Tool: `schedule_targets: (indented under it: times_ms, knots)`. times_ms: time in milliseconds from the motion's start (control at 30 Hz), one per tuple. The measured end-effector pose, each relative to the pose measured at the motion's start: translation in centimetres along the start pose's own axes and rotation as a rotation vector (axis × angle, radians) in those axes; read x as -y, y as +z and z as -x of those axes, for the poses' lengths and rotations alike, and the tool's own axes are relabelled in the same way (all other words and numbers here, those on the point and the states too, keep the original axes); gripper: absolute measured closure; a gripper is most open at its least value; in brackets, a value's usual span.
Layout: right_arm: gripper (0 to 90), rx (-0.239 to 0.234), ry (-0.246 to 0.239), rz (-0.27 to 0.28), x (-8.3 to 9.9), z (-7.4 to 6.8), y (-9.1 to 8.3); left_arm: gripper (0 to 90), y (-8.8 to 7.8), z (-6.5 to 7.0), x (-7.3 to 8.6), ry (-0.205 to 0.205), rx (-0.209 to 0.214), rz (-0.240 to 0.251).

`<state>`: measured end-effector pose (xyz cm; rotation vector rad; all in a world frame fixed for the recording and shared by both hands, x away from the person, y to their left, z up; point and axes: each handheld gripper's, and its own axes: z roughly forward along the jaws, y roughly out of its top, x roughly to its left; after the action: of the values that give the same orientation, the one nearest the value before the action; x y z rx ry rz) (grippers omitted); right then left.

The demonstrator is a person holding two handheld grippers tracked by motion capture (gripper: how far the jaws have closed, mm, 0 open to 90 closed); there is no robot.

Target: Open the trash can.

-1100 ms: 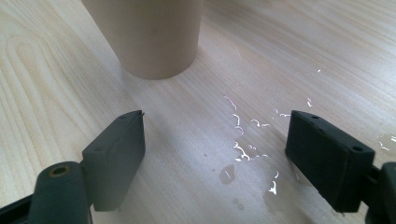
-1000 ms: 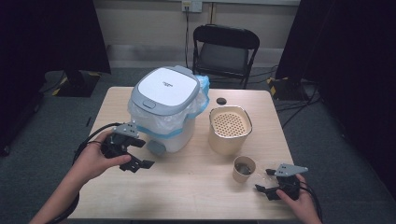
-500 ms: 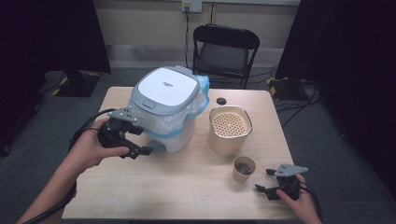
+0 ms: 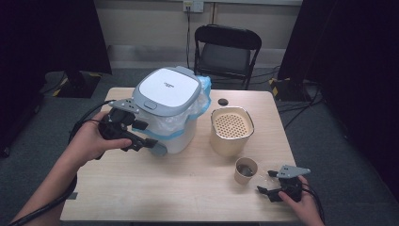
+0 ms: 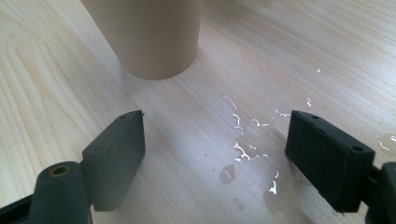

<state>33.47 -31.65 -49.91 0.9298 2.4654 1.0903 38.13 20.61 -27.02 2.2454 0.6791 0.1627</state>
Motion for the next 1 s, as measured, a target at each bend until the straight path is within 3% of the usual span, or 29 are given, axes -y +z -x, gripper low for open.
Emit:
schedule_targets:
  times_ms: [233, 367, 633, 900, 1000]
  knots:
    - [19.4, 0.001, 0.001, 0.0, 0.0, 0.0, 0.0, 30.9, -0.4, -0.1, -1.1, 0.015, -0.02, 0.025]
    - [19.4, 0.001, 0.003, 0.001, 0.0, 0.0, 0.0, 34.0, -0.6, -0.3, -1.6, -0.006, -0.017, 0.035]
    - [19.3, 0.0, 0.004, 0.001, 0.0, 0.0, 0.0, 41.0, -1.3, -0.8, -2.8, -0.002, -0.04, 0.031]
    - [19.3, 0.002, 0.003, 0.0, 0.0, 0.0, 0.0, 51.6, -1.7, -1.6, -3.7, -0.04, -0.072, 0.04]
    - [19.3, 0.0, 0.004, 0.001, 0.0, 0.0, 0.0, 55.5, -1.4, -2.0, -3.9, -0.051, -0.092, 0.022]
